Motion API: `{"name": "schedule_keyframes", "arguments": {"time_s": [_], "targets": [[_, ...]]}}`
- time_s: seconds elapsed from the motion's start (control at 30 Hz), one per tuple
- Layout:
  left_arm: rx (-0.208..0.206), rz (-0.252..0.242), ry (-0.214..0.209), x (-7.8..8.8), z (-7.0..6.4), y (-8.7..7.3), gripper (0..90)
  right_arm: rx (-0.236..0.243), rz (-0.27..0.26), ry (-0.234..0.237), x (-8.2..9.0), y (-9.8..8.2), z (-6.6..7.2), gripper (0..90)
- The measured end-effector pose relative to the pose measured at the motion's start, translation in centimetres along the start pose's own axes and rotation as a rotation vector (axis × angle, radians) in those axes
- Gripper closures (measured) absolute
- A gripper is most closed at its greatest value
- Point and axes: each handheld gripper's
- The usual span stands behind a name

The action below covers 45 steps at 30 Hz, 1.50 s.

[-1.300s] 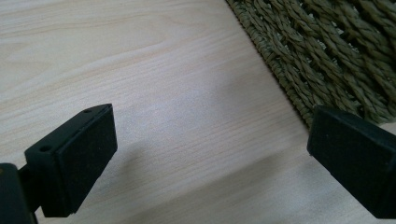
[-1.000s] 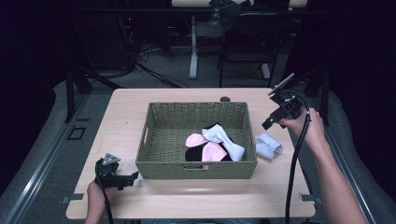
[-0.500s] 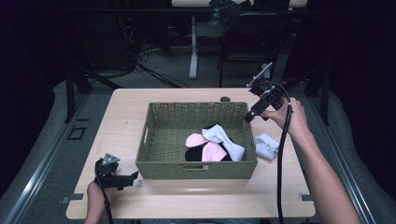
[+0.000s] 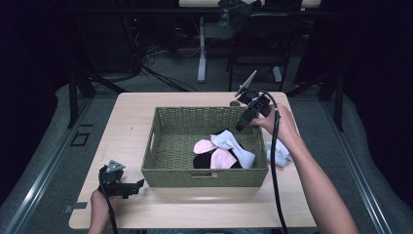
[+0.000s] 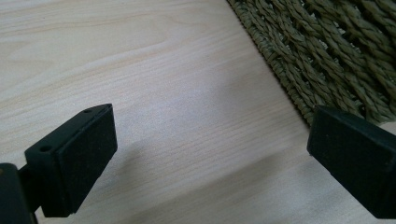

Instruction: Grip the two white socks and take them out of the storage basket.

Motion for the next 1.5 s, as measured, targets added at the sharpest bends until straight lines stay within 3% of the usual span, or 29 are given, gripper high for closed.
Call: {"name": "schedule_keyframes", "arguments": {"time_s": [0.27, 0.5, 0.77, 0.87, 0.9, 1.0, 1.03, 1.07, 1.13, 1.17, 1.23, 1.5], "targets": [[0.003, -0.004, 0.0, 0.0, 0.0, 0.0, 1.6, 0.007, 0.053, 0.004, -3.0, 0.6, 0.6, 15.4], [-0.001, -0.004, 0.001, 0.1, 0.0, 0.0, 1.6, -0.009, 0.066, 0.005, -6.0, 0.5, 1.2, 24.8], [0.0, -0.004, 0.004, 0.1, -0.1, 0.0, 1.7, -0.008, 0.157, -0.01, -9.7, 0.5, 1.6, 33.0], [0.0, -0.001, 0.0, 0.1, -0.1, 0.0, 1.8, -0.016, 0.198, -0.019, -10.8, 0.6, 1.5, 39.1], [-0.001, -0.004, 0.003, 0.0, -0.1, 0.0, 1.8, -0.022, 0.217, -0.022, -11.5, 0.6, 1.5, 50.5], [-0.002, -0.003, 0.003, 0.0, -0.1, 0.0, 1.8, -0.035, 0.229, -0.022, -12.0, 0.6, 1.6, 57.9], [0.0, 0.0, 0.001, 0.1, 0.0, 0.0, 1.9, -0.016, 0.253, -0.02, -12.0, 0.8, 1.6, 71.1], [0.0, -0.001, 0.001, 0.1, 0.0, -0.1, 2.0, -0.006, 0.265, -0.019, -11.9, 0.9, 1.5, 74.6], [0.0, -0.001, 0.002, 0.1, 0.0, -0.1, 2.0, -0.023, 0.236, -0.006, -11.7, 0.8, 1.6, 80.0], [0.0, -0.002, 0.002, 0.1, 0.0, -0.1, 2.0, 0.001, 0.259, -0.006, -11.3, 0.9, 1.5, 81.4], [0.0, -0.001, 0.002, 0.1, 0.0, 0.0, 2.0, -0.017, 0.223, 0.005, -10.8, 0.9, 1.6, 82.4], [-0.001, -0.008, 0.009, 0.1, -0.1, 0.0, 2.0, 0.002, 0.181, 0.012, -7.5, 1.4, 1.8, 82.7]]}}
Point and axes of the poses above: each handheld gripper's, and its own axes: x roughly backward along the jaws, y roughly out of its top, z roughly to its left, and after that the axes turned 2 degrees about x, right-handed
